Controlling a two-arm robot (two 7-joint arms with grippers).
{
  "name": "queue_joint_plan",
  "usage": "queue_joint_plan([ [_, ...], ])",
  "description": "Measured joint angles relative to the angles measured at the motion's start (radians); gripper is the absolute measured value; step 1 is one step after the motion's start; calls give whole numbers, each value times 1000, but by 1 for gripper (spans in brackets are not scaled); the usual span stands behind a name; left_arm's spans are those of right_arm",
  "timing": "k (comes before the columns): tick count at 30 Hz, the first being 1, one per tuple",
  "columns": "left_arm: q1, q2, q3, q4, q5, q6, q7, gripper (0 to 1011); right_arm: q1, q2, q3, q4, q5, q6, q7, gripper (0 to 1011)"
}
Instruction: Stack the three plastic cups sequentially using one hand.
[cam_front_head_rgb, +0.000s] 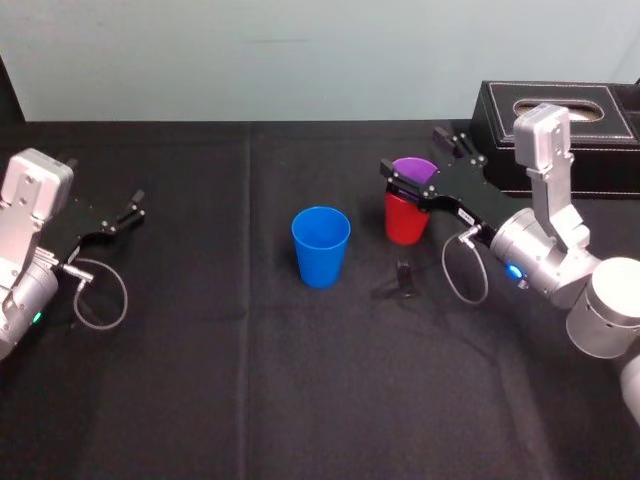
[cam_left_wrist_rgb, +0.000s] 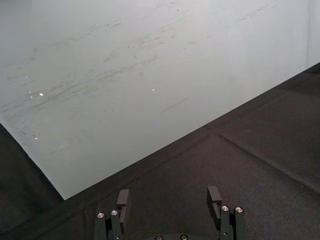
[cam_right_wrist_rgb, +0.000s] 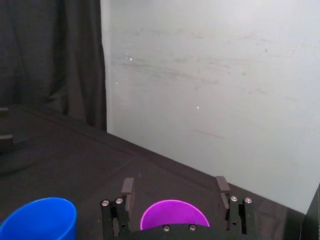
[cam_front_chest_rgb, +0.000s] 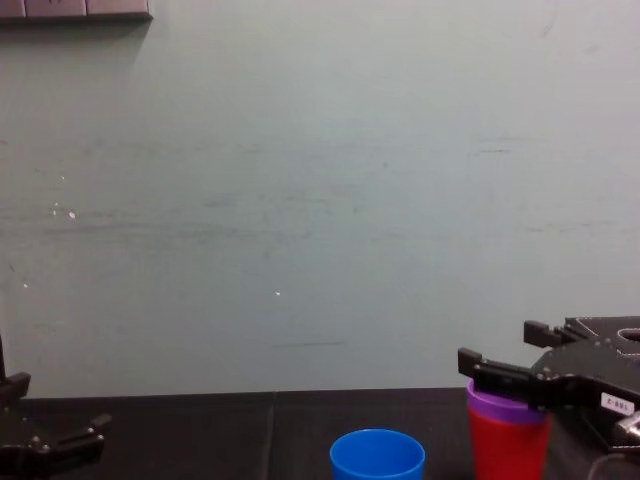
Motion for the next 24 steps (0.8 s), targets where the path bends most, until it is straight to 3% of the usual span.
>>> queue_joint_plan([
  [6,0,0,0,0,0,0,0,1005,-37,22,4,-70,-1,21,3,1000],
  [13,0,0,0,0,0,0,0,1005,-118,76,18,-178,24,40,31,1000],
  [24,0,0,0,0,0,0,0,1005,-241,146,5,-263,42,2,82,1000],
])
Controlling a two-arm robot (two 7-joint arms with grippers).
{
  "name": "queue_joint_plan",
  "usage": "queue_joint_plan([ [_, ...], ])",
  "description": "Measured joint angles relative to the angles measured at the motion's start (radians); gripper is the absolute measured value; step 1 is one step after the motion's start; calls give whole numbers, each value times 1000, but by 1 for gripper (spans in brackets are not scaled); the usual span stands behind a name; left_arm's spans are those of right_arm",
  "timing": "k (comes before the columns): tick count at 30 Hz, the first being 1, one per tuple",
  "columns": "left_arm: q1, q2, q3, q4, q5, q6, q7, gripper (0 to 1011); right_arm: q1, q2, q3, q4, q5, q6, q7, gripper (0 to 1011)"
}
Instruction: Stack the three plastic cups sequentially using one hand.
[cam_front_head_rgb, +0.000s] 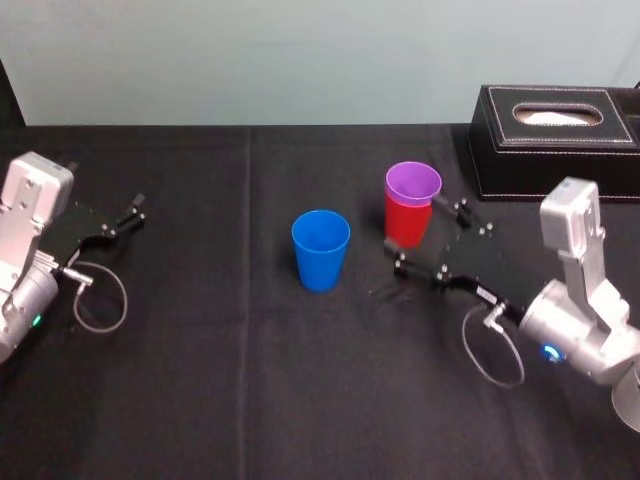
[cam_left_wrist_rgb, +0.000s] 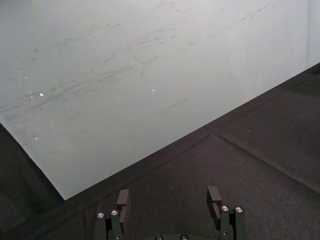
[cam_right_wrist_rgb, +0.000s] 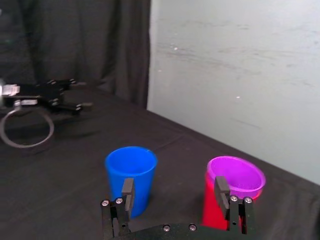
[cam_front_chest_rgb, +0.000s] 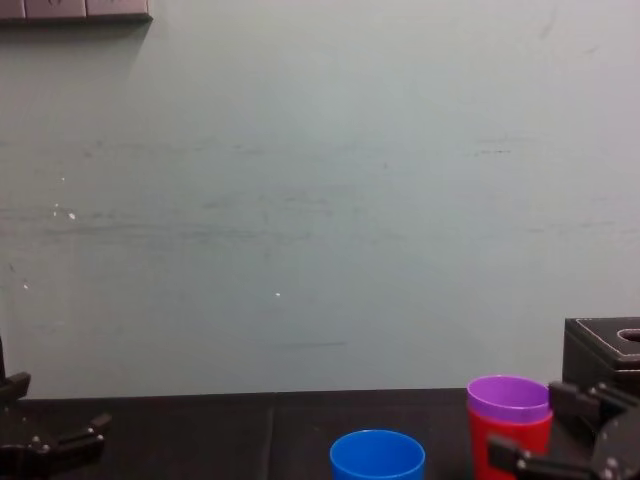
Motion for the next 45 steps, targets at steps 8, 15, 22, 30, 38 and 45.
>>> queue_joint_plan([
  [8,0,0,0,0,0,0,0,1005,-17,-2,-32,17,-6,-24,12,1000],
  [15,0,0,0,0,0,0,0,1005,4,-26,-65,58,-19,-23,14,1000],
  [22,0,0,0,0,0,0,0,1005,47,-57,-93,104,-37,-14,10,1000],
  [30,0,0,0,0,0,0,0,1005,94,-90,-116,145,-44,4,8,1000],
  [38,0,0,0,0,0,0,0,1005,148,-130,-143,197,-55,22,-1,1000],
  [45,0,0,0,0,0,0,0,1005,165,-149,-153,224,-57,27,-7,1000],
])
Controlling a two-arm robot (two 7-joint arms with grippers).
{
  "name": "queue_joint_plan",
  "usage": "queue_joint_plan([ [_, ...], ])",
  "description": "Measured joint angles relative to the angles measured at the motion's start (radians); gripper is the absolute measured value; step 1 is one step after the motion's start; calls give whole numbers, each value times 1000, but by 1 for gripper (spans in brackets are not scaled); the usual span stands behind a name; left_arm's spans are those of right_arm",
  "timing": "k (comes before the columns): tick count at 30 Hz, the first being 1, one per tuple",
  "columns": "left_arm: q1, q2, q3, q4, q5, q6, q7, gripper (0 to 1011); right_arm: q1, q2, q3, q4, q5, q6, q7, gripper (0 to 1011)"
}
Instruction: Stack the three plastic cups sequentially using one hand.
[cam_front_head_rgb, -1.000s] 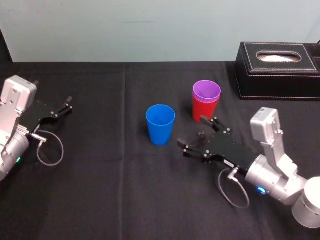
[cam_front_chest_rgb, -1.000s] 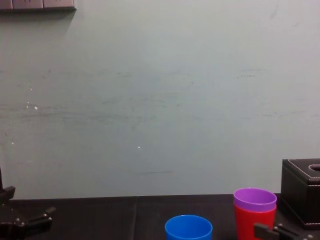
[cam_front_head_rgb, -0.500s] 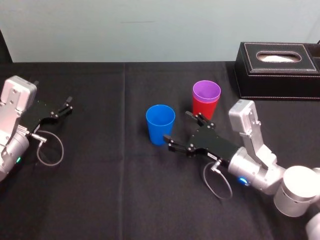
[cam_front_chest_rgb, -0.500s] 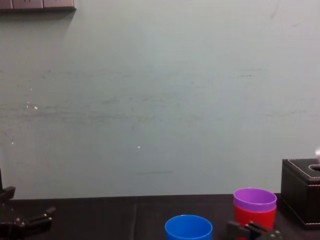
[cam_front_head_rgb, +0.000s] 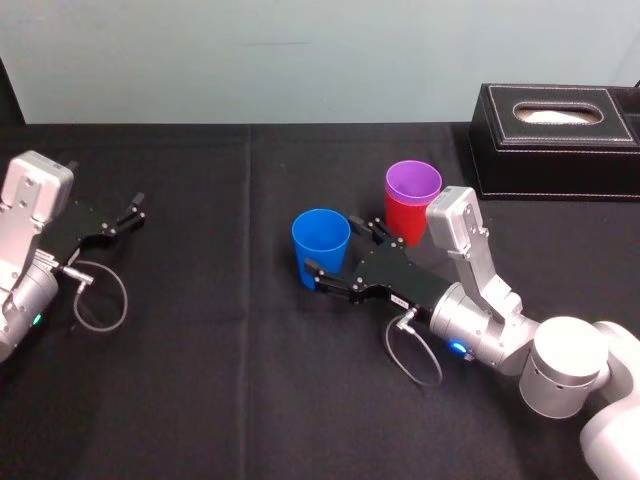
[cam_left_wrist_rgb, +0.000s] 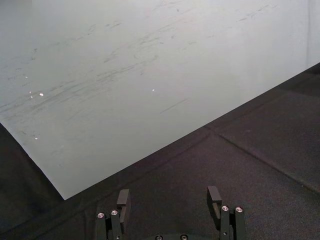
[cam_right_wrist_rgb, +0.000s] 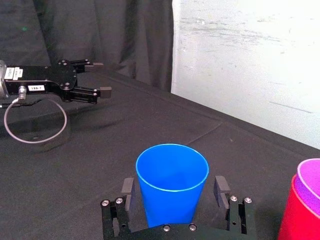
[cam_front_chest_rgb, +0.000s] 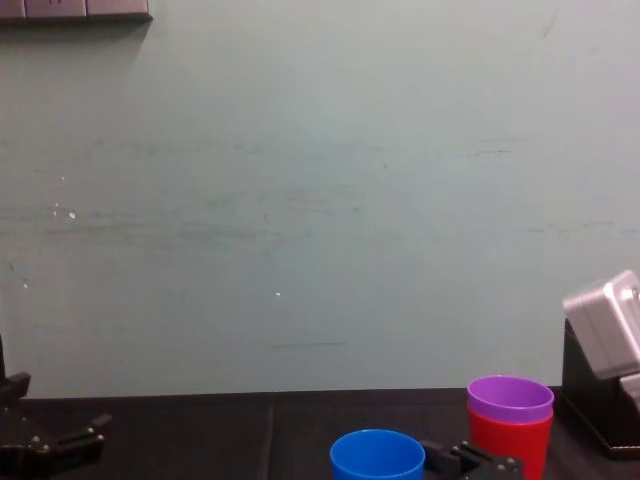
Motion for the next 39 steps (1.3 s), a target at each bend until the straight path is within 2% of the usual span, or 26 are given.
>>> queue_joint_plan([
  [25,0,0,0,0,0,0,0,1005,21,-54,-9,38,2,-21,-27,1000],
  [39,0,0,0,0,0,0,0,1005,25,-66,-7,57,2,-33,-20,1000],
])
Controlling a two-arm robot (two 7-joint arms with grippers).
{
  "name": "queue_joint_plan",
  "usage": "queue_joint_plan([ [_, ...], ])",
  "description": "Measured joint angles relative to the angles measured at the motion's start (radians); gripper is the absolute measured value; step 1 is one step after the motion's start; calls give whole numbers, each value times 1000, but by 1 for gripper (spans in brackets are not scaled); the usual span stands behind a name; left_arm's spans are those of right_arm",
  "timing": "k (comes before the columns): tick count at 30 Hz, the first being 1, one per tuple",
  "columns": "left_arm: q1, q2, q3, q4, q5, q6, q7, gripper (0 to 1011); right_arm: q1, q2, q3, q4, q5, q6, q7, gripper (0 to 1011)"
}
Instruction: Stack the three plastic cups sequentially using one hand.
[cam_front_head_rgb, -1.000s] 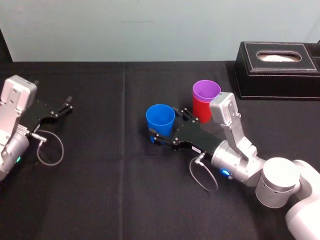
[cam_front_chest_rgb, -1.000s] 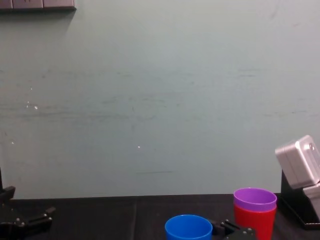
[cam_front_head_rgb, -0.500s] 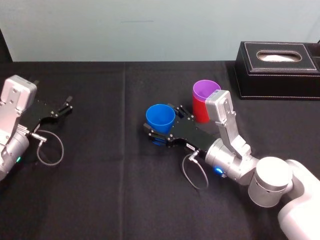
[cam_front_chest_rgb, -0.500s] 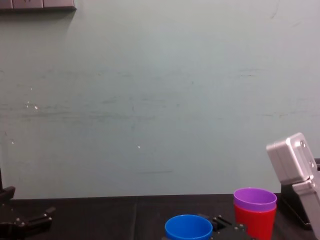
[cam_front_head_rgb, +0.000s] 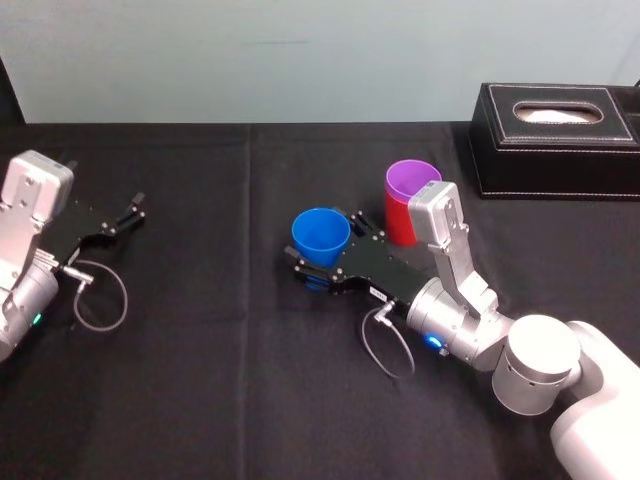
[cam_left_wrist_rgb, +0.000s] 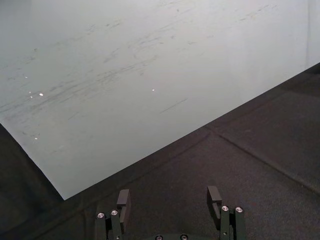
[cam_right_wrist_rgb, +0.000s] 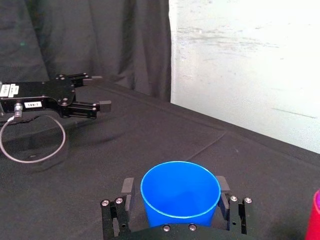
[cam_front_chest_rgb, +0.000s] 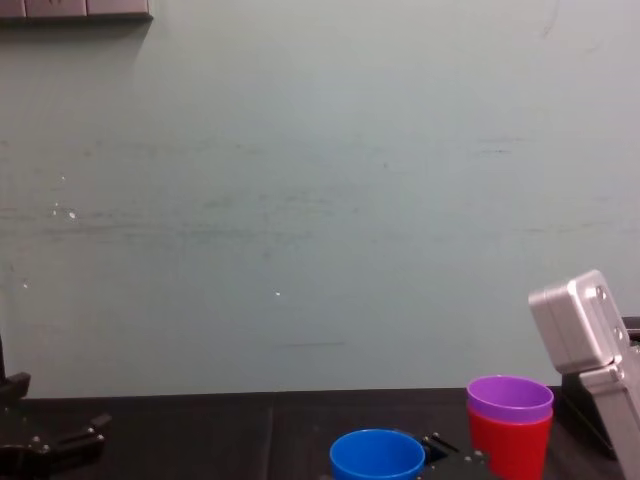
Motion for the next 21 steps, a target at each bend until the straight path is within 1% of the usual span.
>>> queue_joint_plan([
  [21,0,0,0,0,0,0,0,1005,-2,2,1,-5,-2,2,-3,1000],
])
